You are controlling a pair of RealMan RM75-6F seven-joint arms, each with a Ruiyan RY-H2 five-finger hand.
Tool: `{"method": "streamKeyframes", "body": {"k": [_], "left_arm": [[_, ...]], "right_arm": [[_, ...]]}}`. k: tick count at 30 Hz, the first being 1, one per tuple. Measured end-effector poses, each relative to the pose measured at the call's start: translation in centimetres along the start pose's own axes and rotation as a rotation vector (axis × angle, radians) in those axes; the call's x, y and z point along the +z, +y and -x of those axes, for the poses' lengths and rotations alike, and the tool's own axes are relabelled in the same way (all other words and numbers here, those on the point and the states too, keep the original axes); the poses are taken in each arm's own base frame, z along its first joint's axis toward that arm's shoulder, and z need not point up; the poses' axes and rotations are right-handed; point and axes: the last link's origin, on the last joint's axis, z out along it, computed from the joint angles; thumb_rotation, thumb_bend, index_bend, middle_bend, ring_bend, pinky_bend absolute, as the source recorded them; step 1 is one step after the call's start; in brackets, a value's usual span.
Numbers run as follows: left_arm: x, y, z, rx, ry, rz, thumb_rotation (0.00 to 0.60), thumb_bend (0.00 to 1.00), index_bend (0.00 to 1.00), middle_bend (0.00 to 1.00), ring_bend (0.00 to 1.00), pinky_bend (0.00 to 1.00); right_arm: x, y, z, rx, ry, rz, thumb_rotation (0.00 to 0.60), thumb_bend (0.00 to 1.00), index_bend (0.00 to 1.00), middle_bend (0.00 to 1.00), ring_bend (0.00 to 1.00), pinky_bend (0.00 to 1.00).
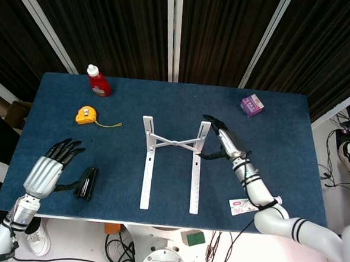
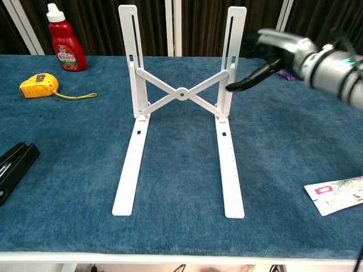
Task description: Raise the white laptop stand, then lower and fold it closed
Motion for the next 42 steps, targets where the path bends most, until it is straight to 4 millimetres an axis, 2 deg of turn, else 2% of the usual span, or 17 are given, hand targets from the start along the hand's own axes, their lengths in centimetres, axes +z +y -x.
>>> {"method": "streamKeyframes", "body": {"k": [3, 7, 10, 14, 21, 24, 30, 33, 42], "left_arm": [[1.1, 1.0, 0.0, -0.011, -0.011, 0.041, 0.6, 0.07, 0.19, 0.11, 0.06, 0.16], [2.2, 2.1, 0.6, -0.046, -0.036, 0.088, 0.6, 0.07, 0.21, 0.14, 0.08, 0.17], [3.2, 3.1, 1.4, -0.089, -0.071, 0.136, 0.6, 0.08, 0.25, 0.17, 0.11, 0.2], [5.0, 4.8, 2.5, -0.192, -0.136, 0.2, 0.6, 0.1, 0.27, 0.2, 0.13, 0.24], [10.4, 9.8, 5.6, -0.407, -0.304, 0.311, 0.6, 0.1, 0.27, 0.21, 0.14, 0.26], [12.3, 10.8, 7.1, -0.445, -0.355, 0.309, 0.6, 0.1, 0.27, 0.21, 0.14, 0.28], [15.2, 10.9, 9.1, -0.497, -0.37, 0.242, 0.6, 0.1, 0.28, 0.24, 0.16, 0.29], [16.0, 10.5, 9.6, -0.507, -0.365, 0.211, 0.6, 0.1, 0.29, 0.26, 0.17, 0.3], [15.6, 8.7, 9.6, -0.486, -0.361, 0.172, 0.6, 0.1, 0.29, 0.26, 0.17, 0.3]], "right_arm": [[-3.3, 0.0, -2.4, -0.018, 0.026, -0.011, 0.6, 0.0, 0.0, 0.05, 0.0, 0.0], [-8.1, 0.9, -5.8, -0.063, 0.074, 0.016, 0.6, 0.0, 0.0, 0.05, 0.0, 0.0], [-11.0, 1.4, -7.6, -0.085, 0.099, 0.036, 0.6, 0.0, 0.0, 0.05, 0.0, 0.0], [-13.2, 1.3, -9.1, -0.08, 0.134, 0.03, 0.6, 0.0, 0.0, 0.05, 0.0, 0.0], [-14.5, 0.5, -10.0, -0.067, 0.17, 0.001, 0.6, 0.0, 0.0, 0.05, 0.0, 0.0], [-14.7, 0.6, -10.0, -0.068, 0.171, 0.003, 0.6, 0.0, 0.0, 0.05, 0.0, 0.0], [-14.8, 1.3, -9.7, -0.067, 0.184, 0.015, 0.6, 0.0, 0.0, 0.05, 0.0, 0.0], [-14.8, 1.7, -9.6, -0.062, 0.188, 0.023, 0.6, 0.0, 0.0, 0.05, 0.0, 0.0], [-14.9, 2.5, -9.5, -0.037, 0.195, 0.03, 0.6, 0.0, 0.0, 0.05, 0.0, 0.0]]}}
